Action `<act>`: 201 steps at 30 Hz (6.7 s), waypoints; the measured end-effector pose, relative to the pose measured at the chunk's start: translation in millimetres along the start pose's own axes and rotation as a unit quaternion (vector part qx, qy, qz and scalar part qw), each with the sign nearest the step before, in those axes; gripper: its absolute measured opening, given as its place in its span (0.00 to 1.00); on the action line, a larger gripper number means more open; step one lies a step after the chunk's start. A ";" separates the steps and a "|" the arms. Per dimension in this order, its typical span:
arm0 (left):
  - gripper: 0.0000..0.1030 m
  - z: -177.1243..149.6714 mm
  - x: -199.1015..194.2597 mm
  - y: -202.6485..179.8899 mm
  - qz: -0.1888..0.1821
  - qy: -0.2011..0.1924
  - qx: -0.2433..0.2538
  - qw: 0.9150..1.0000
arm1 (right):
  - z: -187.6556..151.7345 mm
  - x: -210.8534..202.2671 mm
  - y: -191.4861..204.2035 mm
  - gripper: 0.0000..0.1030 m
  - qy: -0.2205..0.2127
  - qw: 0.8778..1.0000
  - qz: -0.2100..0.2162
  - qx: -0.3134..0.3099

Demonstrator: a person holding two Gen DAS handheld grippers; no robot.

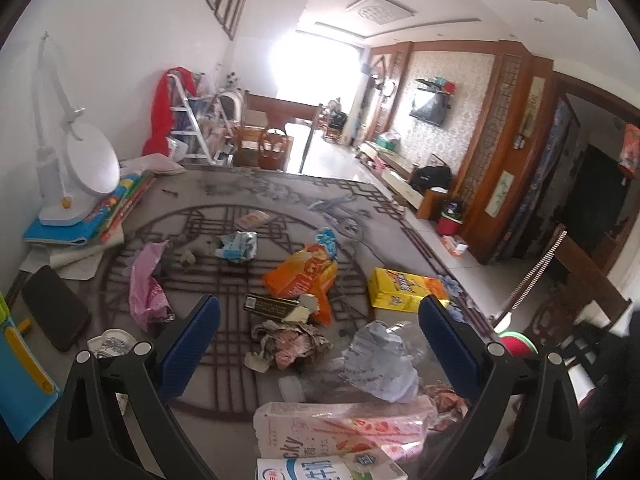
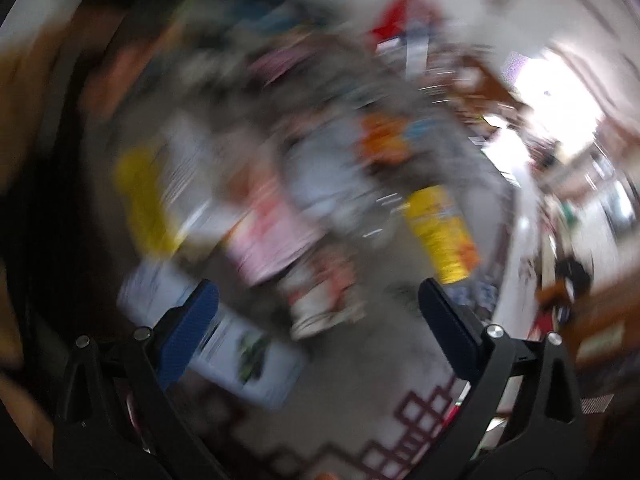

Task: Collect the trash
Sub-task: 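Grasp the white-blue toothpaste box with the right gripper, then grasp the white milk carton with the left gripper while the right holds the toothpaste box, then drop the milk carton and toothpaste box into the red bucket with both grippers, then grasp the yellow snack wrapper with the left gripper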

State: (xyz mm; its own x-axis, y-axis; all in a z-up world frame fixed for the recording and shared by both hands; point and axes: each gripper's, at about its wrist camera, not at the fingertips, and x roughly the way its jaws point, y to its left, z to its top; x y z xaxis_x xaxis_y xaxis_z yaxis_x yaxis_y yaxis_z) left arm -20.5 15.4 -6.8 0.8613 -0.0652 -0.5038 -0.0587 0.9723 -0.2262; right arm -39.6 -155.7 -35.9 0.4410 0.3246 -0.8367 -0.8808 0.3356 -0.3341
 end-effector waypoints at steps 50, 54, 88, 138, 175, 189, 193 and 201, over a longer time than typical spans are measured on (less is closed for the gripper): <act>0.91 -87.4 37.9 -53.5 0.025 0.302 0.263 0.916 | -67.9 46.7 -106.1 0.42 -0.078 0.886 0.223 0.399; 0.88 -94.4 51.4 -59.2 0.035 0.314 0.265 0.911 | -65.3 47.7 -103.9 0.42 -0.082 0.885 0.220 0.402; 0.52 -26.0 9.0 -42.4 -0.048 0.153 0.060 0.985 | -67.2 16.0 -114.5 0.42 -0.162 0.877 0.167 0.421; 0.71 -45.0 106.6 -323.0 -0.261 0.171 0.149 0.938 | -315.4 -71.4 -185.0 0.51 -0.168 0.699 -0.132 0.683; 0.87 -138.2 26.8 -61.0 -0.007 0.344 0.205 0.916 | -154.1 -35.0 -119.6 0.67 -0.171 0.801 -0.010 0.573; 0.40 -123.8 16.0 -61.4 -0.037 0.290 0.160 0.943 | -148.0 -29.8 -115.5 0.70 -0.152 0.817 -0.019 0.556; 0.40 -99.2 7.0 -51.3 -0.054 0.234 0.095 0.966 | -142.1 -23.3 -116.4 0.70 -0.128 0.825 -0.020 0.550; 0.40 -54.4 16.3 -36.3 -0.072 0.139 -0.024 0.987 | -101.9 29.0 -110.5 0.70 -0.083 0.837 0.072 0.536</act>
State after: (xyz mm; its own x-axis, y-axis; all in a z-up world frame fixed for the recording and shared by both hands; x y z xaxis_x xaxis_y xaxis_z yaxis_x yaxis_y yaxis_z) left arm -31.7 -33.1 -52.2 0.6915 -0.2668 -0.6713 0.0245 0.9374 -0.3473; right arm 52.9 -273.5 -67.5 0.4407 0.5184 -0.7329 -0.3052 0.8543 0.4207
